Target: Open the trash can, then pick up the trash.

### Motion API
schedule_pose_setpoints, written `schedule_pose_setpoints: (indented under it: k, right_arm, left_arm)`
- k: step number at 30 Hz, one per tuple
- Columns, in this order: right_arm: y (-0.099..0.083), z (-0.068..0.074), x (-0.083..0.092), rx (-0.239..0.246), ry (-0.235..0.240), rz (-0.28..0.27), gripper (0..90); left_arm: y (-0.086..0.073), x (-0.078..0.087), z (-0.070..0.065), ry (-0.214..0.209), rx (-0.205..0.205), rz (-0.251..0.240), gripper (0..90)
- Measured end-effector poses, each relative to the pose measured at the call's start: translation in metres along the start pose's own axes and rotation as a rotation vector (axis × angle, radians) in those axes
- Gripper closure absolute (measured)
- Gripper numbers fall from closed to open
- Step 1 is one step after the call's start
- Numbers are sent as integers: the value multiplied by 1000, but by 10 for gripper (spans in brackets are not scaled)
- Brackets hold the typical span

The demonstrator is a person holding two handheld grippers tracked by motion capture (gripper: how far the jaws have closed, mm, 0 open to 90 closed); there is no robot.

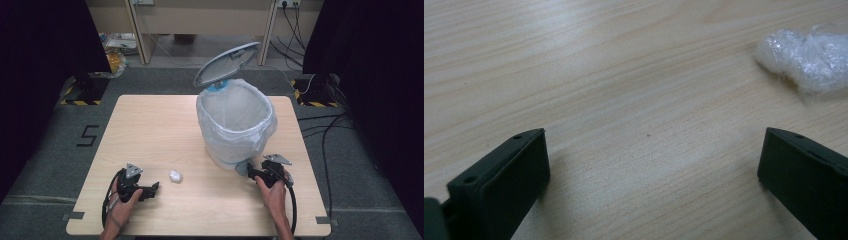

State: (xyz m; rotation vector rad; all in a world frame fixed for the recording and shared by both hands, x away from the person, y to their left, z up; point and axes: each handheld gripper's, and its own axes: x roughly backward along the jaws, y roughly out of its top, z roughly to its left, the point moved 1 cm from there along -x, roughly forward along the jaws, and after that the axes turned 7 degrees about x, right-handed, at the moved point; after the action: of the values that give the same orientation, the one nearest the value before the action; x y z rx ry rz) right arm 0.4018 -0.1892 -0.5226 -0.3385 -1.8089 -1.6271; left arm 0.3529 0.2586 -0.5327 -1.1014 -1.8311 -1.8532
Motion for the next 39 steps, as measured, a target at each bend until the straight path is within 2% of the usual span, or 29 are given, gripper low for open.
schedule_pose_setpoints:
  k: [11, 14, 16, 18, 20, 21, 22, 24, 25, 27, 30, 34, 39]
  right_arm:
    - [0, -2, -1, -9, 17, 2, 202]
    - [0, -2, -1, -11, 19, 2, 202]
    - [0, -2, 0, -8, 17, 3, 202]
    - [0, -2, 0, -9, 17, 3, 202]
    - [0, -2, 0, -11, 18, 3, 202]
    - [0, -2, 0, -13, 18, 3, 202]
    - [0, -2, 0, -13, 17, 3, 202]
    - [0, -1, 0, -13, 15, 4, 202]
    - [0, -1, 0, -13, 14, 4, 202]
    - [0, 0, 0, -13, 16, 4, 202]
    - [0, -1, 0, -6, 14, 3, 202]
    - [0, -1, 0, -7, 16, 3, 202]
    - [0, 0, 0, -7, 18, 4, 202]
  left_arm:
    - [0, 0, 0, -2, 2, -3, 0]
    - [0, 1, 1, -22, 6, -8, 2]
    - [1, 2, 1, -45, 12, -27, 59]
    - [2, 6, 0, -86, 37, -61, 217]
    - [4, 9, -3, -99, 47, -63, 105]
    - [5, 9, -5, -106, 36, -64, 125]
    - [6, 10, -7, -119, 27, -62, 185]
    - [8, 9, -12, -149, 39, -68, 132]
    - [9, 7, -15, -161, 35, -68, 170]
    - [11, 5, -19, -164, 22, -68, 154]
    - [15, 5, -27, -193, 9, -69, 156]
    - [22, 4, -31, -227, -23, -66, 179]
    - [35, -1, -42, -249, -64, -81, 265]
